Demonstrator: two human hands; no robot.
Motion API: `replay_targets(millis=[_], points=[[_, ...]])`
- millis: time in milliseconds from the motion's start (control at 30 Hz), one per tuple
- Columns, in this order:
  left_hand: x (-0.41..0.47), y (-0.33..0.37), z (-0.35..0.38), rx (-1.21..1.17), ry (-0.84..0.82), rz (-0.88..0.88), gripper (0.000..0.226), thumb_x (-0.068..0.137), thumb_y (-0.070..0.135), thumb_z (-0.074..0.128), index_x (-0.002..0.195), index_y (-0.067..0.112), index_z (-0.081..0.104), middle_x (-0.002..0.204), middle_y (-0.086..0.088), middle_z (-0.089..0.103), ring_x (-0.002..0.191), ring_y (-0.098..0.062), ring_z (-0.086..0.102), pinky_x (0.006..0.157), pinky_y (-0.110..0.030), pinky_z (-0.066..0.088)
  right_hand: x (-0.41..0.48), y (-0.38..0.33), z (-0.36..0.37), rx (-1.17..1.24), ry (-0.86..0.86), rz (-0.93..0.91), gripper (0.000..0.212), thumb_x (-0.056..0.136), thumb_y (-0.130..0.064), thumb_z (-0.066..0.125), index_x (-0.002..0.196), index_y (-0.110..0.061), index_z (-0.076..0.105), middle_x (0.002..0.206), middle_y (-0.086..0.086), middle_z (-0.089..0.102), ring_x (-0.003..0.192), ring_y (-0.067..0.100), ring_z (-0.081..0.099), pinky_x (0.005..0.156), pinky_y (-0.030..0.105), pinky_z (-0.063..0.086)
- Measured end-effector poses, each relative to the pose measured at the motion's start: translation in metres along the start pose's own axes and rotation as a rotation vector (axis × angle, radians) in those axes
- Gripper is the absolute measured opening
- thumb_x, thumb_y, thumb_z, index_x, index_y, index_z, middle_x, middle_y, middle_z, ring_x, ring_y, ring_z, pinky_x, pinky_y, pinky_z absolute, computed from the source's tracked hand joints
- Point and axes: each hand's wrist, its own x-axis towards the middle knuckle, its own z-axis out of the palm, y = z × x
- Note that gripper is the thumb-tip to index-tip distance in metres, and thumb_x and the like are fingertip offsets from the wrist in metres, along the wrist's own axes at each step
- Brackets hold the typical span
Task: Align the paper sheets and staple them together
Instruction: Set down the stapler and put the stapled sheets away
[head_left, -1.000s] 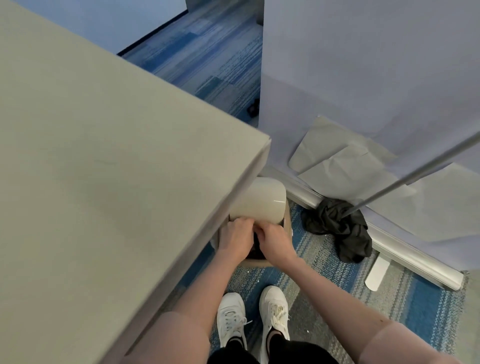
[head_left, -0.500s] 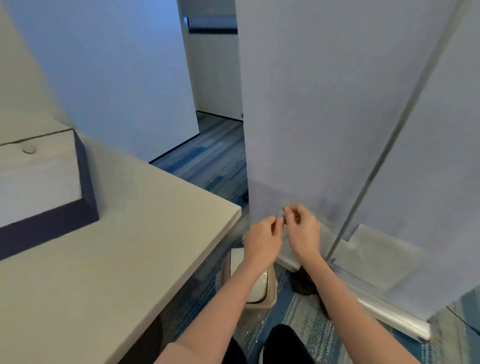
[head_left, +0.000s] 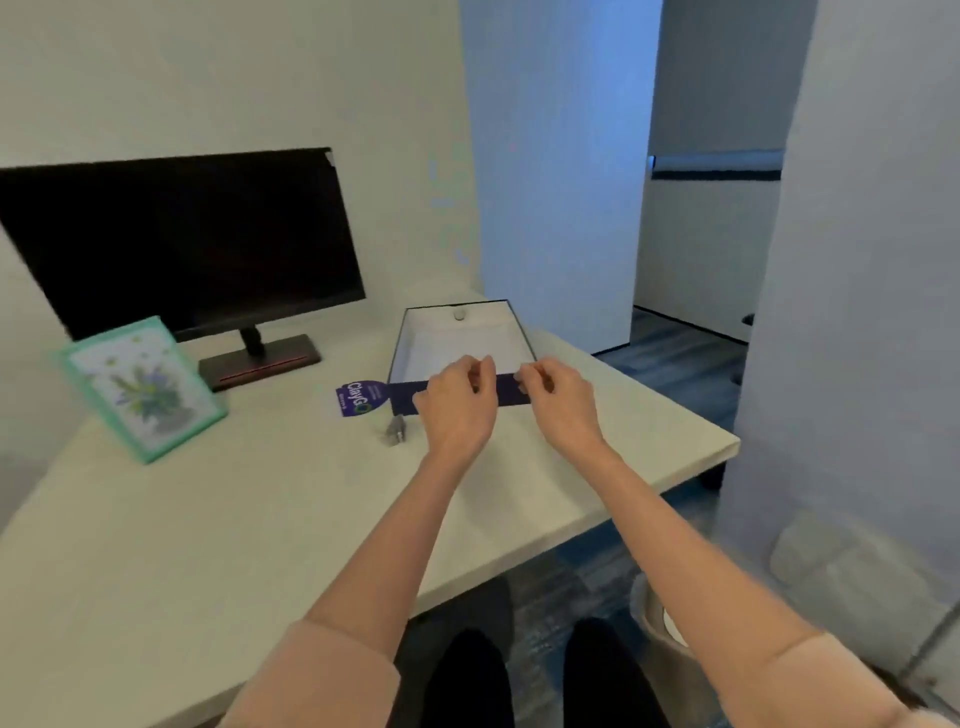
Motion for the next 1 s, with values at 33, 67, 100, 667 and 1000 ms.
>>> replay_targets(millis=[33, 67, 100, 667, 1000], points=[[0.003, -0.022, -0.017, 0.031, 0.024, -0.024, 0.037, 0.096, 0.039, 0.037, 0.088, 0.015, 0.064, 0.082, 0.000, 0.069, 0.081, -0.023, 0.060, 0.087, -0.038, 0.038, -0.004, -0.009, 0.025, 0.005, -0.068, -0.021, 0.027, 0.097, -0.025, 0.048, 0.093, -0.006, 0.067, 0.093, 0.004, 0.071, 0.088, 0.020, 0.063, 0.080, 0.033, 0.048], [0.005, -0.043, -0.032, 0.065, 0.039, -0.048, 0.037, 0.096, 0.039, 0.036, 0.089, 0.016, 0.064, 0.083, 0.000, 0.069, 0.083, -0.023, 0.061, 0.087, -0.038, 0.039, -0.008, -0.016, 0.048, 0.004, -0.133, -0.041, 0.026, 0.096, -0.024, 0.049, 0.095, -0.006, 0.068, 0.095, 0.003, 0.071, 0.089, 0.017, 0.063, 0.079, 0.030, 0.047], [0.006, -0.064, -0.046, 0.102, 0.047, -0.072, 0.036, 0.096, 0.039, 0.037, 0.090, 0.017, 0.065, 0.085, 0.000, 0.070, 0.085, -0.023, 0.062, 0.084, -0.037, 0.038, -0.011, -0.021, 0.071, 0.000, -0.189, -0.052, 0.025, 0.096, -0.024, 0.050, 0.096, -0.007, 0.068, 0.096, 0.002, 0.071, 0.089, 0.016, 0.063, 0.078, 0.028, 0.046], [-0.021, -0.288, -0.194, 0.294, 0.142, -0.498, 0.024, 0.096, 0.030, 0.043, 0.102, 0.021, 0.064, 0.106, -0.001, 0.066, 0.105, -0.027, 0.055, 0.086, -0.039, 0.032, -0.038, -0.021, 0.246, -0.217, -0.666, -0.249, 0.030, 0.098, -0.016, 0.044, 0.123, -0.015, 0.060, 0.125, 0.001, 0.061, 0.116, 0.020, 0.055, 0.099, 0.030, 0.042], [-0.015, -0.302, -0.193, 0.075, 0.235, -0.538, 0.016, 0.091, 0.030, 0.048, 0.091, 0.025, 0.064, 0.091, 0.006, 0.067, 0.096, -0.022, 0.059, 0.096, -0.043, 0.041, -0.028, -0.030, 0.293, -0.420, -0.712, -0.422, 0.029, 0.095, -0.032, 0.050, 0.121, -0.026, 0.064, 0.115, -0.002, 0.051, 0.111, 0.021, 0.045, 0.099, 0.034, 0.036]])
